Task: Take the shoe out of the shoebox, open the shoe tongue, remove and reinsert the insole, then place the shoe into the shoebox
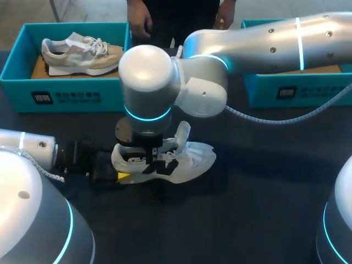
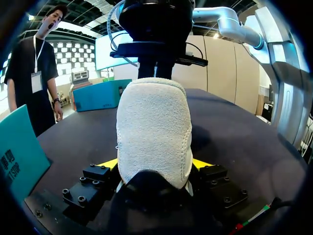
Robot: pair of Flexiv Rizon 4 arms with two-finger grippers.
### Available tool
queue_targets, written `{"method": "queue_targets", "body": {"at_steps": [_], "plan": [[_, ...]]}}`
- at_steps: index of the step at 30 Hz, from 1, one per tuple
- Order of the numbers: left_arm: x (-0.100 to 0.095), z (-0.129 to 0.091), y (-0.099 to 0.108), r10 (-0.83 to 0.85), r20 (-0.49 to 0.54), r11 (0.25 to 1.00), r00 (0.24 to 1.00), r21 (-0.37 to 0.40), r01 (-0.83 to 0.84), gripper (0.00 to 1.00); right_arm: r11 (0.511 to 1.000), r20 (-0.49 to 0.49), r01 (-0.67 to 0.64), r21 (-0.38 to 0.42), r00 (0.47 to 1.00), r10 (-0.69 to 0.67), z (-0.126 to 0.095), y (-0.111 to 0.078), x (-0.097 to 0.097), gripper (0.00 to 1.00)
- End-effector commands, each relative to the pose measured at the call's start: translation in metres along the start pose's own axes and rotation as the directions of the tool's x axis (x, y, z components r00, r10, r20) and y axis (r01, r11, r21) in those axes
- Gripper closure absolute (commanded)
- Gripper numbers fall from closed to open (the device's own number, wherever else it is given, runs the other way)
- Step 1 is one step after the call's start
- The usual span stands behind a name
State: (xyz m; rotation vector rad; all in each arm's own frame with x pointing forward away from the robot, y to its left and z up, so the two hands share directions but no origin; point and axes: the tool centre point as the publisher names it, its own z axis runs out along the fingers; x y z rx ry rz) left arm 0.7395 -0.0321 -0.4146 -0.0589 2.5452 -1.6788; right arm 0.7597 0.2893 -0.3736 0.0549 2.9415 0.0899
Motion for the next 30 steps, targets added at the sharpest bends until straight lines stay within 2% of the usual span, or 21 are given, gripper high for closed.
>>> {"method": "queue_targets", "body": {"at_steps": [1,10,21,25,30], "plan": [[0.001,-0.001,0.004,0.001,0.001,1.0,1.0,0.0,-0.001,1.0,1.0,0.006,0.004,0.006,1.0,-0.004,0.001,0.003,-0.003,0.75],[0.001,-0.001,0.004,0.001,0.001,1.0,1.0,0.0,-0.001,1.0,1.0,-0.006,0.013,-0.002,1.0,-0.013,0.013,0.008,-0.009,0.71],[0.001,-0.001,0.004,0.001,0.001,1.0,1.0,0.0,-0.001,1.0,0.999,-0.086,0.047,-0.017,0.995,-0.048,0.03,0.007,-0.012,0.69],[0.001,-0.001,0.004,0.001,0.001,1.0,1.0,0.0,-0.001,1.0,0.999,-0.113,0.053,-0.013,0.992,-0.054,0.036,0.004,-0.011,0.72],[0.001,-0.001,0.004,0.001,0.001,1.0,1.0,0.0,-0.001,1.0,0.999,-0.144,0.049,-0.016,0.988,-0.051,0.042,0.001,-0.007,0.83]]}}
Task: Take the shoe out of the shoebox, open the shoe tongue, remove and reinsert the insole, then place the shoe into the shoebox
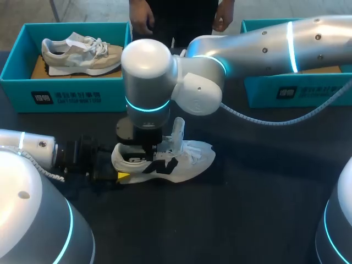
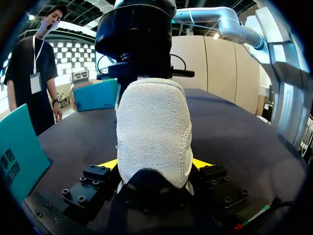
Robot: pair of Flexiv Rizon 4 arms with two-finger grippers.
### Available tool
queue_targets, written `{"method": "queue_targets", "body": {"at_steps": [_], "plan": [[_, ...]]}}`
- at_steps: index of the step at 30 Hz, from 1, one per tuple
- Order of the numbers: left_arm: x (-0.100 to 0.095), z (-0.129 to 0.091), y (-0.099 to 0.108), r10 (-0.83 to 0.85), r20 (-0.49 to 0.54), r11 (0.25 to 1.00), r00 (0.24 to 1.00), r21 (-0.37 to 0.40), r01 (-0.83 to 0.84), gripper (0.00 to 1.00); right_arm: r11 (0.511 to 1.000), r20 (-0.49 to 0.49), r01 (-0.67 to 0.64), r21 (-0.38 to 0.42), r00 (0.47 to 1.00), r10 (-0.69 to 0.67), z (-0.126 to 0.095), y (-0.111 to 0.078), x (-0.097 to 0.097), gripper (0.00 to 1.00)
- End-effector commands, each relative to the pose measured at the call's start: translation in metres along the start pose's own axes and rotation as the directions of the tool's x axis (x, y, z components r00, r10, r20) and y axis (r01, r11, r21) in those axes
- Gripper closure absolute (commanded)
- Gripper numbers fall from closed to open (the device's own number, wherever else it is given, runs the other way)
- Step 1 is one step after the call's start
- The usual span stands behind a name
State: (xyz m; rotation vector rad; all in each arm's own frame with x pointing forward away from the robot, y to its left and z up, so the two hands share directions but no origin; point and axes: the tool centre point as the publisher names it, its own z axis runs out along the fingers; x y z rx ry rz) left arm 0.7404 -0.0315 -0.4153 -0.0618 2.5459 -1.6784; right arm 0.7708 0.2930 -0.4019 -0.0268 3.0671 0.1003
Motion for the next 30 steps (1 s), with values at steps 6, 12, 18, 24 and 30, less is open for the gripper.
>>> {"method": "queue_targets", "body": {"at_steps": [6,12,18,24,30], "plan": [[0.002,-0.001,0.003,0.003,0.001,1.0,1.0,0.0,-0.003,1.0,1.0,-0.039,-0.005,-0.004,0.999,0.005,0.014,-0.005,0.001,1.0],[0.002,-0.001,0.003,0.003,0.001,1.0,1.0,0.0,-0.003,1.0,1.0,-0.071,0.019,0.011,0.997,-0.018,-0.002,-0.011,0.004,1.0],[0.002,-0.001,0.003,0.003,0.001,1.0,1.0,0.0,-0.003,1.0,0.999,-0.069,0.036,0.003,0.997,-0.036,-0.025,-0.02,0.002,1.0],[0.002,-0.001,0.003,0.003,0.001,1.0,1.0,0.0,-0.003,1.0,0.996,-0.069,0.063,-0.057,0.995,-0.067,-0.043,-0.02,0.0,1.0],[0.002,-0.001,0.003,0.003,0.001,1.0,1.0,0.0,-0.003,1.0,0.988,-0.081,0.081,-0.132,0.992,-0.092,-0.057,-0.018,-0.001,1.0]]}}
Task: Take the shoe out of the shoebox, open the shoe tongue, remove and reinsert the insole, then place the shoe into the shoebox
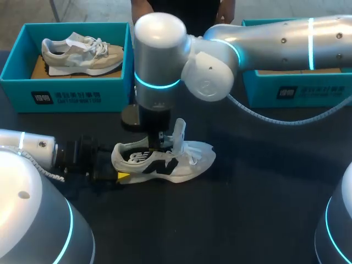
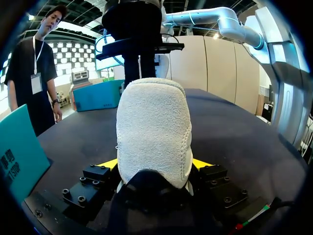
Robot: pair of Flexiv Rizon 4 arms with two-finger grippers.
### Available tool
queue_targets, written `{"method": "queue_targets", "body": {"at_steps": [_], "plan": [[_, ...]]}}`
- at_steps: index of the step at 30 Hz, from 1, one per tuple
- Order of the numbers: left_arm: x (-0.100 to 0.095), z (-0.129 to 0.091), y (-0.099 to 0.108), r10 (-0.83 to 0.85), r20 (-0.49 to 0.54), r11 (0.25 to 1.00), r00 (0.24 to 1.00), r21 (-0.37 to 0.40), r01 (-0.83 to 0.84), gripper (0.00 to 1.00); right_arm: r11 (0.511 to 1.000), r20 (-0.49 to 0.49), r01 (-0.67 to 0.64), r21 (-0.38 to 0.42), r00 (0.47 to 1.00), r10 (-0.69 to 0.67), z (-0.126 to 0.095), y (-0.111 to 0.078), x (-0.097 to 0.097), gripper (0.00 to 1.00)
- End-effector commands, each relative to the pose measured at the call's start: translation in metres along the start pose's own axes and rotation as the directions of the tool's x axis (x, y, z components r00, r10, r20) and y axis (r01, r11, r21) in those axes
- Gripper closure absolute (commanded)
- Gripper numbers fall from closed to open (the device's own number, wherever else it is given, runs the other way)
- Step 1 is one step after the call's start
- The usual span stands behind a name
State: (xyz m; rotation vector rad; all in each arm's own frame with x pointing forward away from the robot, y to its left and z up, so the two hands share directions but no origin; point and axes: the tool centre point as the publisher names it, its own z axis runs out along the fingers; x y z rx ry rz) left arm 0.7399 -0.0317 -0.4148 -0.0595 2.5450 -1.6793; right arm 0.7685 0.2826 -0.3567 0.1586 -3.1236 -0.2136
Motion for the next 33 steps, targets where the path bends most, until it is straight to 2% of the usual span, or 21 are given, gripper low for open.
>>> {"method": "queue_targets", "body": {"at_steps": [1,11,22,33], "plan": [[0.001,-0.001,0.004,0.002,0.001,1.0,1.0,-0.001,-0.002,1.0,0.998,-0.006,0.013,-0.06,1.0,-0.014,-0.013,-0.009,0.002,1.0],[0.001,-0.001,0.004,0.002,0.001,1.0,1.0,-0.001,-0.002,1.0,0.999,-0.035,0.032,-0.043,0.999,-0.033,-0.028,-0.017,0.004,1.0],[0.001,-0.001,0.004,0.002,0.001,1.0,1.0,-0.001,-0.002,1.0,0.995,0.006,0.05,-0.088,0.999,-0.049,-0.042,-0.02,0.006,1.0],[0.001,-0.001,0.004,0.002,0.001,1.0,1.0,-0.001,-0.002,1.0,0.984,0.014,0.109,-0.138,0.994,-0.108,-0.048,0.003,-0.003,1.0]]}}
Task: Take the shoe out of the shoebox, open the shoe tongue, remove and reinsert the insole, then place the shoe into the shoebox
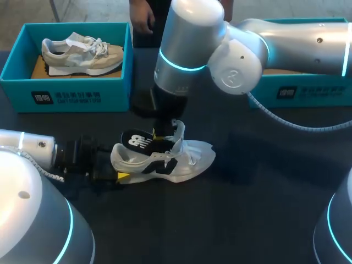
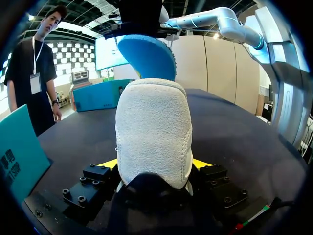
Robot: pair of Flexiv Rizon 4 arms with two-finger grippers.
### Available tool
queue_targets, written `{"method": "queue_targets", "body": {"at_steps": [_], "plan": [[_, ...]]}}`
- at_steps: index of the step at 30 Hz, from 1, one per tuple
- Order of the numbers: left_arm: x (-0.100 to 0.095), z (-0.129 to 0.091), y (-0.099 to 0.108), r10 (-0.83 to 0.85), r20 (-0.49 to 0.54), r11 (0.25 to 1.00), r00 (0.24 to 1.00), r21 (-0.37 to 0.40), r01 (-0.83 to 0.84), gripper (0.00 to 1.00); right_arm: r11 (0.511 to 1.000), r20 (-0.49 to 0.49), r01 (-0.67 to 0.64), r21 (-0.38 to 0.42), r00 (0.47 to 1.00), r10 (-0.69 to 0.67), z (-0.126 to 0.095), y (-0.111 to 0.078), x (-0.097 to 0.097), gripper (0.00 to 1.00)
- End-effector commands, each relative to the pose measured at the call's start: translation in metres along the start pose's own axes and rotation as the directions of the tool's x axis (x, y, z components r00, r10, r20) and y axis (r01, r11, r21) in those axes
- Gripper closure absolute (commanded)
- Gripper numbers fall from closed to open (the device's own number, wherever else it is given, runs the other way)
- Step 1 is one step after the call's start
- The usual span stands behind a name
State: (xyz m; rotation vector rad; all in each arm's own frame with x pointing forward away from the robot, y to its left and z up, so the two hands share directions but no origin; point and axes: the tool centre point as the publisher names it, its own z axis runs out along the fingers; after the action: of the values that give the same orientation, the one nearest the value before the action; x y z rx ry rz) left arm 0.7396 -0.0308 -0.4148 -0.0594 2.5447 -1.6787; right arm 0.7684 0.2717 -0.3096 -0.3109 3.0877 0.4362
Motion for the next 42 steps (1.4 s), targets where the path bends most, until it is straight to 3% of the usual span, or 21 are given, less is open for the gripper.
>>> {"method": "queue_targets", "body": {"at_steps": [1,10,16,17,18,19,22,24,25,42], "plan": [[0.001,0.0,0.003,0.001,0.001,1.0,1.0,0.0,-0.001,1.0,1.0,-0.01,0.011,0.001,1.0,-0.011,0.001,0.009,-0.006,1.0],[0.001,0.0,0.003,0.001,0.001,1.0,1.0,0.0,-0.001,1.0,0.999,-0.017,0.042,-0.019,0.999,-0.043,0.011,0.026,-0.018,1.0],[0.001,0.0,0.003,0.001,0.001,1.0,1.0,0.0,-0.001,1.0,0.999,-0.023,0.033,-0.028,0.999,-0.034,0.014,0.031,-0.017,1.0],[0.001,0.0,0.003,0.001,0.001,1.0,1.0,0.0,-0.001,1.0,0.999,-0.021,0.028,-0.029,0.999,-0.029,0.013,0.031,-0.015,0.89],[0.001,0.0,0.003,0.001,0.001,1.0,1.0,0.0,-0.001,1.0,0.999,-0.019,0.024,-0.031,0.999,-0.025,0.011,0.032,-0.014,0.64],[0.001,0.0,0.003,0.001,0.001,1.0,1.0,0.0,-0.001,1.0,0.999,-0.018,0.024,-0.03,1.0,-0.025,0.01,0.033,-0.013,0.55],[0.001,0.0,0.003,0.001,0.001,1.0,1.0,0.0,-0.001,1.0,1.0,-0.004,0.019,-0.023,1.0,-0.019,0.003,0.037,-0.011,0.51],[0.001,0.0,0.003,0.001,0.001,1.0,1.0,0.0,-0.001,1.0,0.999,0.004,0.021,-0.026,1.0,-0.021,0.0,0.038,-0.01,0.25],[0.001,0.0,0.003,0.001,0.001,1.0,1.0,0.0,-0.001,1.0,0.999,0.007,0.022,-0.028,1.0,-0.021,-0.003,0.039,-0.009,0.0],[0.001,0.0,0.003,0.001,0.001,1.0,1.0,0.0,-0.001,1.0,0.999,0.06,-0.048,-0.02,0.997,0.049,-0.047,0.034,0.009,0.0]]}}
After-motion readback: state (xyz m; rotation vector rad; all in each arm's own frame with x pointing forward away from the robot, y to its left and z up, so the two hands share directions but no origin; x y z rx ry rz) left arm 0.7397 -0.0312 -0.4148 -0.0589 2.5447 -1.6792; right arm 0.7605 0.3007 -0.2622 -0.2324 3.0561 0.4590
